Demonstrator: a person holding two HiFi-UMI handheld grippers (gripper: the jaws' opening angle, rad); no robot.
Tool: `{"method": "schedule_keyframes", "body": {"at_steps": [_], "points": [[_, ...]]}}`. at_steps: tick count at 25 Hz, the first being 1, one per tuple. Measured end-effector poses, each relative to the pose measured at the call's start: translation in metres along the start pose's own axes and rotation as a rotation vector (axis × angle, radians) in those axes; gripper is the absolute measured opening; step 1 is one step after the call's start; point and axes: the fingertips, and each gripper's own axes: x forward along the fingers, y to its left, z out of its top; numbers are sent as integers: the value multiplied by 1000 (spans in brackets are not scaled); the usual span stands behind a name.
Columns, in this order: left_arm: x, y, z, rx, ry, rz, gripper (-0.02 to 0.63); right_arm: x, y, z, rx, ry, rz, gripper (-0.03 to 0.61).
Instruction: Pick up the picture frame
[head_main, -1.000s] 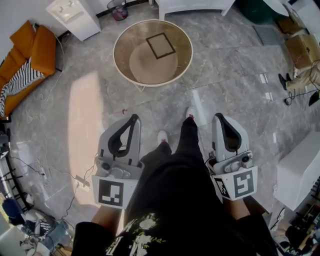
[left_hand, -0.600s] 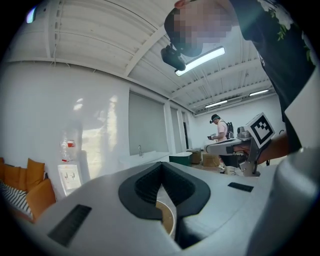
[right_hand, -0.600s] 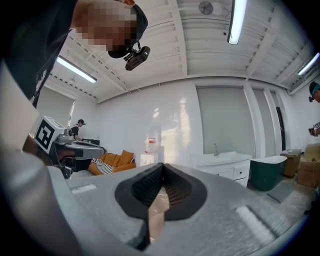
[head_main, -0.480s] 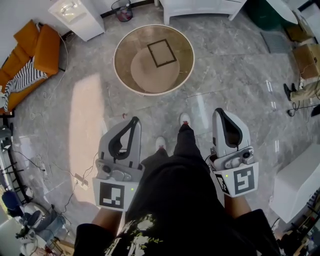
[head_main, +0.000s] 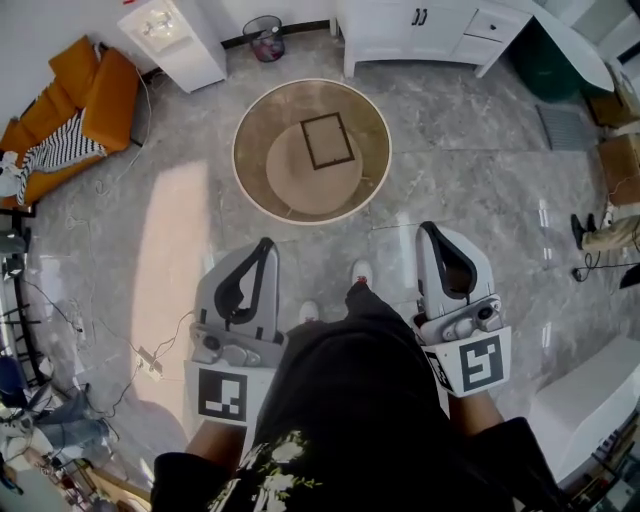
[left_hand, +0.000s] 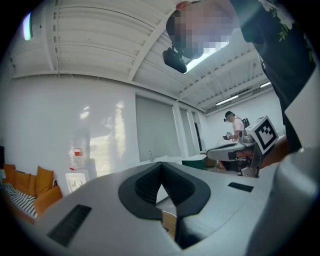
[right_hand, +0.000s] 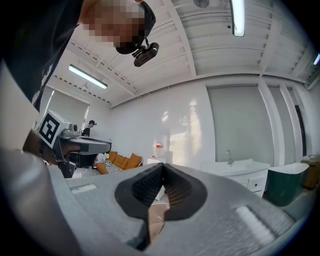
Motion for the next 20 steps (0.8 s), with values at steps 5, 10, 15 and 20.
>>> {"method": "schedule_keyframes", "body": {"at_steps": [5, 10, 15, 20], "points": [[21, -2, 2, -11, 2, 77, 11, 18, -22, 1, -20, -10, 82, -6], [41, -2, 3, -21, 18, 162, 11, 35, -49, -3, -10, -10, 149, -5], [53, 10, -5, -41, 64, 235, 11, 58, -61, -11, 7, -14, 207, -6], [66, 33, -20, -24, 100, 242, 11, 98, -67, -29, 20, -9, 218, -6]]}}
